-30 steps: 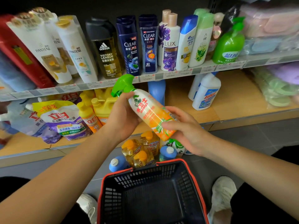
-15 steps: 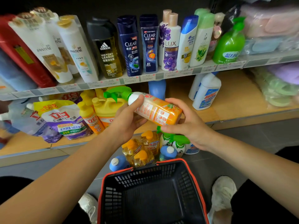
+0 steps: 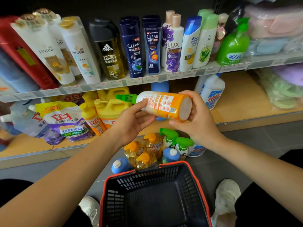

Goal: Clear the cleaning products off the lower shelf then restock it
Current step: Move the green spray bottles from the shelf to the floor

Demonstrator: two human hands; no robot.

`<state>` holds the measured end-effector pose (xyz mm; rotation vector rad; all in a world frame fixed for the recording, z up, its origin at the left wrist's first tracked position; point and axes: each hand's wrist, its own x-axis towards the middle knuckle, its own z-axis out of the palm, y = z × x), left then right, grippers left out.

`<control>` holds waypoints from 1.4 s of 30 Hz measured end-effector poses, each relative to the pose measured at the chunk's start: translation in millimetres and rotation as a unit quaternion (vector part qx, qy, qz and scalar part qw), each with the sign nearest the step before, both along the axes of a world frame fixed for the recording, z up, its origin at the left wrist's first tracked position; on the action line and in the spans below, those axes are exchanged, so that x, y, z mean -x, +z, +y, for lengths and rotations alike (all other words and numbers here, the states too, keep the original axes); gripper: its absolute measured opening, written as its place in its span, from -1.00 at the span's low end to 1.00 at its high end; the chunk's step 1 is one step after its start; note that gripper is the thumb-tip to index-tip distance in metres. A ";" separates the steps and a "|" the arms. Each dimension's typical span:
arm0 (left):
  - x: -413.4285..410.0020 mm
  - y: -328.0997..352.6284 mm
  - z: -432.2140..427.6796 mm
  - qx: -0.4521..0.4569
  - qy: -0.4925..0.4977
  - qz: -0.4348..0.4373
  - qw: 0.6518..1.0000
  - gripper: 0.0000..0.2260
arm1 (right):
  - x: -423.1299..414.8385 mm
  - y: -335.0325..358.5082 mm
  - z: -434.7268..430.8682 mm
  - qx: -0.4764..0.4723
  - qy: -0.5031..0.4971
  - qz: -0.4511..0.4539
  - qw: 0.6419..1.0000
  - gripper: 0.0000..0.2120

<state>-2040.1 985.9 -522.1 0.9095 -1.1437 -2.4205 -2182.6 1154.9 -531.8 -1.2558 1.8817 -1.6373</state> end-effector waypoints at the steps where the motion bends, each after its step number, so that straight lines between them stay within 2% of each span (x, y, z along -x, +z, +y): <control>1: -0.1 0.6 0.3 0.008 -0.009 -0.008 1.000 -0.63 | 1.7 1.9 0.3 0.008 -0.011 0.016 1.000 -0.26; 4: 0.7 0.9 1.3 0.032 -0.055 -0.060 0.996 -0.41 | 5.2 9.5 0.8 0.033 -0.029 0.053 0.998 -0.22; 6: 1.3 1.8 1.4 0.062 -0.117 -0.127 0.983 -0.36 | 4.6 14.8 0.4 0.054 -0.018 0.041 0.998 -0.24; 8: 1.6 1.5 2.0 0.109 -0.150 -0.189 0.964 -0.39 | 4.1 17.6 0.0 0.065 -0.007 0.036 0.997 -0.27; 10: 1.0 -0.3 2.4 0.181 -0.128 -0.213 0.951 -0.51 | 3.5 16.2 -0.3 0.063 0.000 0.039 0.997 -0.28; 13: 0.2 2.7 2.1 0.252 -0.068 -0.151 0.953 -0.70 | 2.4 11.5 -0.2 0.049 0.008 0.026 0.998 -0.30; 17: 0.1 17.1 12.5 0.337 -0.075 -0.053 0.937 -0.79 | 3.0 9.5 -0.9 0.030 0.013 0.029 0.999 -0.31; 19: 0.0 22.3 23.6 0.360 -0.090 -0.028 0.928 -0.79 | 0.9 7.1 -2.9 0.022 0.019 0.039 0.999 -0.31; 22: 0.1 22.0 34.2 0.401 -0.086 -0.038 0.911 -0.64 | -3.8 2.5 -4.1 0.003 0.018 0.073 0.997 -0.30; 24: -1.3 20.6 34.1 0.412 -0.079 -0.050 0.906 -0.61 | -4.8 1.0 -3.3 -0.012 0.020 0.095 0.995 -0.26; 30: -4.6 14.4 26.8 0.407 -0.050 -0.042 0.911 -0.84 | -7.2 1.2 -2.8 -0.034 0.045 0.094 0.994 -0.25; 38: -1.8 8.0 28.5 0.370 -0.058 -0.080 0.924 -0.70 | -12.1 2.7 -0.6 -0.047 0.058 0.100 0.992 -0.25; 42: -1.7 6.4 31.5 0.386 -0.074 -0.107 0.913 -0.54 | -13.8 0.2 0.7 -0.055 0.064 0.108 0.991 -0.24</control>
